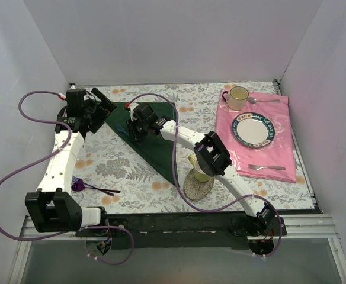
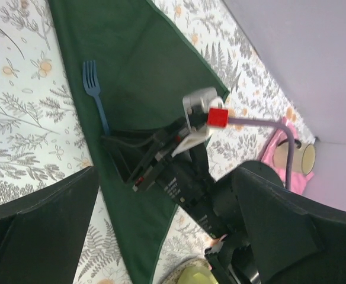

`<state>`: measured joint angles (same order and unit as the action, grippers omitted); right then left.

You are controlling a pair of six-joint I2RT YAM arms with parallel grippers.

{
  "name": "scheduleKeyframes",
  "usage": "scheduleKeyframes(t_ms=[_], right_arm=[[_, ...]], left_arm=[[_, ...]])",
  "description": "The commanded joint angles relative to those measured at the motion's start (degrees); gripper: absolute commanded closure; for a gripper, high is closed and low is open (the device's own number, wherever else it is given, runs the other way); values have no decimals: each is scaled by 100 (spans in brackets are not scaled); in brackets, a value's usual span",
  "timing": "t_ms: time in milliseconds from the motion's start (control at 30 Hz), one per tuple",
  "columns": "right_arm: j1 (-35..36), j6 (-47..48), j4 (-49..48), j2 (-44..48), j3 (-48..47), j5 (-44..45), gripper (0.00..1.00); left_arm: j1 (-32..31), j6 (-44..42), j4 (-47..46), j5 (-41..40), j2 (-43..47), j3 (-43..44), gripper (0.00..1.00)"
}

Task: Fold the napkin, place the utensils inside, and roll it up
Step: Place the utensil onto the napkin

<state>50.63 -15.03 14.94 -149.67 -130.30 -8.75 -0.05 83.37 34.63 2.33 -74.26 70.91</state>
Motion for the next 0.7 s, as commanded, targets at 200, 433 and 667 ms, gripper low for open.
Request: scheduleKeyframes(t_ms=[200,433,667], right_arm=[[-97,52,246,1770,503,-232,53],[-282,606,167,4083,2847,-135,48],[-668,624,-281,5789,4687,-460,45]], left_arm=[[902,232,-1071,909,-791,63,18],[1349,-232,-1950,376,-2477,519,24],[1974,-717,-2356,1277,-4472,1792,32]])
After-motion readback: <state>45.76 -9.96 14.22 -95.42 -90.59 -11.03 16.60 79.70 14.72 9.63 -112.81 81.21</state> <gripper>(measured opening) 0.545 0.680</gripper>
